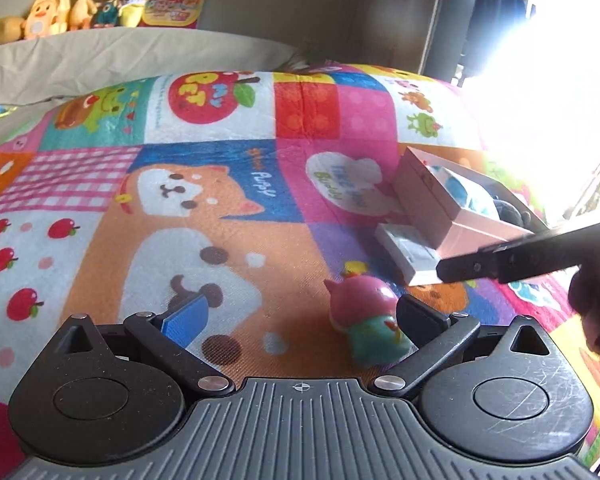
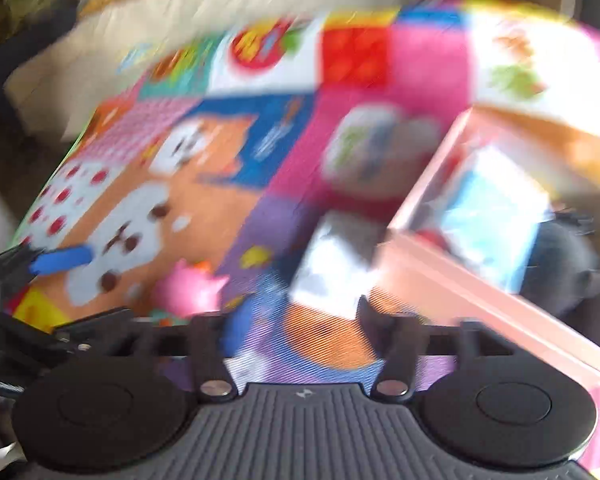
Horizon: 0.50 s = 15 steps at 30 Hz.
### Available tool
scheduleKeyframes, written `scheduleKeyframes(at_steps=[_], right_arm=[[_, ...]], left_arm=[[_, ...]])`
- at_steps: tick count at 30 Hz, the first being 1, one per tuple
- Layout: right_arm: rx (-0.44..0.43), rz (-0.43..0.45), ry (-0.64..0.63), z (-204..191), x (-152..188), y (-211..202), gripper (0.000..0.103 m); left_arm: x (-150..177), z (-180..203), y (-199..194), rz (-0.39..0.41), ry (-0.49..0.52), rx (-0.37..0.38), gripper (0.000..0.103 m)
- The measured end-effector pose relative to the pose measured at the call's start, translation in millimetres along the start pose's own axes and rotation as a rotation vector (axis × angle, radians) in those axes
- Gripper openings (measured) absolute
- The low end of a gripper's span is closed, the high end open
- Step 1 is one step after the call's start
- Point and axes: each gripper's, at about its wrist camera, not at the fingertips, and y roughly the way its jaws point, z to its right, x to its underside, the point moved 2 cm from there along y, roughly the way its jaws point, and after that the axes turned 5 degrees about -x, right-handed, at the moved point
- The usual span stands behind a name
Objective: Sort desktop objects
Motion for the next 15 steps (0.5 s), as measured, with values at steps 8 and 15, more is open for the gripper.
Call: scheduleKeyframes(at_steps=[8,15], right_arm=[[0.000,0.014,0.115,24,-9,52,0.063],[-0.098,0.018,0.051,29,39,-2,0.049]], left_arm=[[-9,15,-21,0.032,0.058,-0.057,0.103],[-4,32,-16,-0.028,0.088,-0.014,0.103]])
